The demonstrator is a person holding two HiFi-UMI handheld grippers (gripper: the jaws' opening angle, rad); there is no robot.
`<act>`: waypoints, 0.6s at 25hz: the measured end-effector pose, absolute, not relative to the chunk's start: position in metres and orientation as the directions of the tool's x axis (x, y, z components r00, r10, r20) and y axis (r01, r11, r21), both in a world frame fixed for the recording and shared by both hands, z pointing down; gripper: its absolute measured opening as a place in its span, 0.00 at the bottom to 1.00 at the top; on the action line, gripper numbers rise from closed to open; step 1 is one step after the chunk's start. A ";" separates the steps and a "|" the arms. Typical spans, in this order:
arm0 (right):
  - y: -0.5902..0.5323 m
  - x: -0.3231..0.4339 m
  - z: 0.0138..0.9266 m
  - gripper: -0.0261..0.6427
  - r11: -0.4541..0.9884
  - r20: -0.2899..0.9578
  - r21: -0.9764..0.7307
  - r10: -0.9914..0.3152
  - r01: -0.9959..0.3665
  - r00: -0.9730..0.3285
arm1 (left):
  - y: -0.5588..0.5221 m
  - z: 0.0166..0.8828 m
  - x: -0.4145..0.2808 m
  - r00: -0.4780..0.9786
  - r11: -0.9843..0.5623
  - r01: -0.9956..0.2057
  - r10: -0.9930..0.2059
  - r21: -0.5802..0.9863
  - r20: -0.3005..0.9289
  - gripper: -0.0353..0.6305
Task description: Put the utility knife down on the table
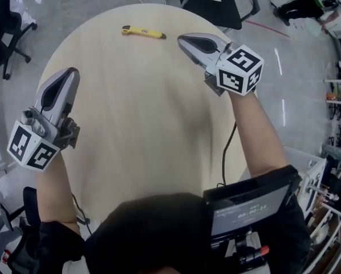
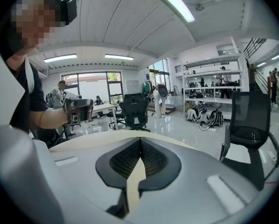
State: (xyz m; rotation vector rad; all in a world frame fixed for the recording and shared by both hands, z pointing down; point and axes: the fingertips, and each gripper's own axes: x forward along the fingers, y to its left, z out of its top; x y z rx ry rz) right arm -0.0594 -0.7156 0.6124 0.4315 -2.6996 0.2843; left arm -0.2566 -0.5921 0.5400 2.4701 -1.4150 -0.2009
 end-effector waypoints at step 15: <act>-0.563 -0.005 0.451 0.06 0.877 0.310 -0.176 -0.381 -0.447 -0.871 | -0.410 0.411 -0.261 0.515 -0.508 -0.820 -0.856 0.263 -0.047 0.05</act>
